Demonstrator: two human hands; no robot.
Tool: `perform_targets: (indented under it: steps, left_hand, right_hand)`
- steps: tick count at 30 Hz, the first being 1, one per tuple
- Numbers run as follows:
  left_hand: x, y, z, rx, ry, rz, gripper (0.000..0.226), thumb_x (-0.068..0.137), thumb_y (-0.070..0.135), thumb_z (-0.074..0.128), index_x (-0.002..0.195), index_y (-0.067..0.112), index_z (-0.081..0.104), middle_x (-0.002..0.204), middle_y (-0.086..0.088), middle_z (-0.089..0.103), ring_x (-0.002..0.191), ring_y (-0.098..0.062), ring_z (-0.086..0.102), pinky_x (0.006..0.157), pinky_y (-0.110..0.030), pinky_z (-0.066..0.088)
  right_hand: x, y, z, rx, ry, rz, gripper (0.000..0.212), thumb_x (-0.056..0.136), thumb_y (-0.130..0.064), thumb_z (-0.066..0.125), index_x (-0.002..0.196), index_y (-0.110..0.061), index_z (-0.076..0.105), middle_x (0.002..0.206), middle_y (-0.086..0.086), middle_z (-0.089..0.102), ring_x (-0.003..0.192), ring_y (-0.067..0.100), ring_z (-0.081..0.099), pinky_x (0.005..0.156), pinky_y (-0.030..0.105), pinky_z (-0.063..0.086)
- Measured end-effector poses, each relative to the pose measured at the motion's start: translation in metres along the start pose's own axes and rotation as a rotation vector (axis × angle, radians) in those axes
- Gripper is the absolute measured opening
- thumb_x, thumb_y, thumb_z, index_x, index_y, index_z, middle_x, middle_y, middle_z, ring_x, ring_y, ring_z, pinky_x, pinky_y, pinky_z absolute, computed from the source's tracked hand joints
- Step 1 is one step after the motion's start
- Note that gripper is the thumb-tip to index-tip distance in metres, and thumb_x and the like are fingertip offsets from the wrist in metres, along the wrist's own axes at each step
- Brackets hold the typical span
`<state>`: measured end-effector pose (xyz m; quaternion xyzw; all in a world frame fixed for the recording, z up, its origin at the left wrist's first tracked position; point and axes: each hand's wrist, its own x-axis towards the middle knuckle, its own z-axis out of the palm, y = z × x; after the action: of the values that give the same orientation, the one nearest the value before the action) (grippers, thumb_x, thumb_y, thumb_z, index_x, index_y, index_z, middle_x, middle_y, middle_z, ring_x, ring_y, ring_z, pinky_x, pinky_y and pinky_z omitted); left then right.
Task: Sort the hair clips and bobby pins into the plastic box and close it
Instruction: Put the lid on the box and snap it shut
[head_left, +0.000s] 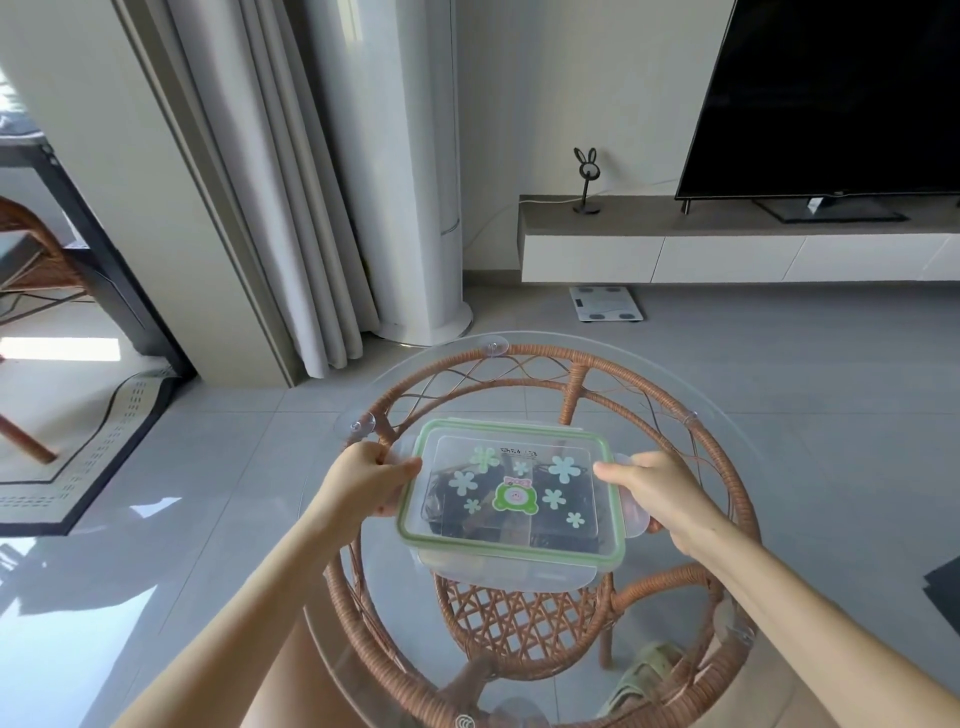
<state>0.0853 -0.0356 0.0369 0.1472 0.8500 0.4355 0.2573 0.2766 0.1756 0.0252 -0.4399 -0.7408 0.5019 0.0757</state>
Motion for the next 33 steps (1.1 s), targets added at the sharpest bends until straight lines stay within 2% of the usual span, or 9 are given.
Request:
perform_targets:
  steps: [8,10,12,14,16,18,21,28,33]
  left_hand:
    - [0.0,0.005,-0.003,0.021,-0.078,-0.055,0.015,0.084,0.02,0.063,0.083,0.008,0.053,0.07,-0.009,0.041,0.057,-0.02,0.039,0.048,-0.025,0.036]
    - [0.001,0.003,-0.006,0.126,-0.015,-0.027,0.042,0.08,0.026,0.067,0.111,0.002,0.051,0.074,-0.016,0.055,0.059,-0.019,0.043,0.052,-0.034,0.042]
    - [0.003,0.004,-0.007,0.389,0.051,0.021,0.06,0.082,0.037,0.063,0.126,0.002,0.042,0.102,-0.019,0.061,0.08,-0.027,0.056,0.068,-0.039,0.046]
    - [0.003,0.004,-0.003,0.649,0.031,0.115,0.05,0.09,0.043,0.046,0.118,0.002,0.05,0.109,-0.018,0.062,0.096,-0.033,0.058,0.073,-0.036,0.044]
    - [0.0,0.0,0.004,0.773,-0.024,0.176,0.049,0.096,0.043,0.027,0.098,0.004,0.057,0.1,-0.017,0.063,0.09,-0.03,0.056,0.075,-0.033,0.041]
    - [-0.003,-0.009,0.009,0.827,-0.066,0.231,0.058,0.098,0.041,0.013,0.076,0.006,0.054,0.077,-0.012,0.058,0.081,-0.029,0.059,0.075,-0.033,0.046]
    - [0.001,-0.017,0.009,0.796,-0.106,0.29,0.057,0.099,0.036,0.009,0.067,0.007,0.047,0.059,-0.007,0.043,0.07,-0.031,0.058,0.075,-0.04,0.051]
    - [0.012,-0.023,0.003,0.604,-0.169,0.303,0.057,0.097,0.041,0.01,0.069,0.008,0.046,0.067,-0.013,0.047,0.065,-0.025,0.049,0.076,-0.04,0.048]
    - [0.012,-0.03,0.006,0.382,-0.276,0.24,0.07,0.092,0.055,0.007,0.084,0.005,0.055,0.072,-0.014,0.05,0.066,-0.023,0.049,0.066,-0.039,0.05]
  right_hand:
    - [-0.01,-0.008,-0.005,-0.078,-0.065,0.081,0.038,0.081,-0.047,0.059,0.085,-0.01,0.049,0.076,0.006,0.053,0.06,0.018,0.045,0.048,0.025,0.03]
    - [-0.02,-0.011,-0.008,-0.4,0.087,-0.025,0.05,0.079,-0.061,0.053,0.085,-0.013,0.042,0.068,-0.001,0.047,0.055,0.014,0.041,0.046,0.025,0.028]
    - [-0.029,-0.014,-0.006,-0.865,0.284,-0.206,0.056,0.08,-0.069,0.039,0.079,-0.014,0.042,0.057,-0.003,0.043,0.046,0.011,0.037,0.04,0.024,0.024]
    - [-0.035,-0.018,0.001,-1.136,0.306,-0.331,0.06,0.086,-0.065,0.022,0.062,-0.015,0.042,0.05,-0.003,0.038,0.042,0.01,0.033,0.04,0.022,0.021]
    - [-0.036,-0.017,0.008,-1.228,0.249,-0.36,0.064,0.093,-0.056,0.014,0.05,-0.013,0.036,0.047,0.0,0.036,0.041,0.012,0.032,0.041,0.021,0.022]
    - [-0.03,-0.015,0.01,-1.163,0.165,-0.311,0.064,0.095,-0.05,0.011,0.049,-0.013,0.034,0.048,0.001,0.037,0.042,0.014,0.034,0.041,0.023,0.024]
    - [-0.026,-0.018,0.005,-0.944,-0.058,-0.168,0.064,0.096,-0.048,0.011,0.048,-0.012,0.032,0.047,0.001,0.034,0.043,0.016,0.034,0.043,0.026,0.027]
    - [-0.025,-0.018,0.001,-0.605,-0.206,-0.08,0.053,0.096,-0.049,0.018,0.054,-0.016,0.02,0.05,-0.002,0.022,0.045,0.013,0.025,0.051,0.029,0.023]
    - [-0.03,-0.01,0.006,-0.434,-0.146,-0.093,0.051,0.095,-0.049,0.021,0.055,-0.016,0.02,0.052,-0.002,0.021,0.049,0.014,0.026,0.054,0.03,0.025]
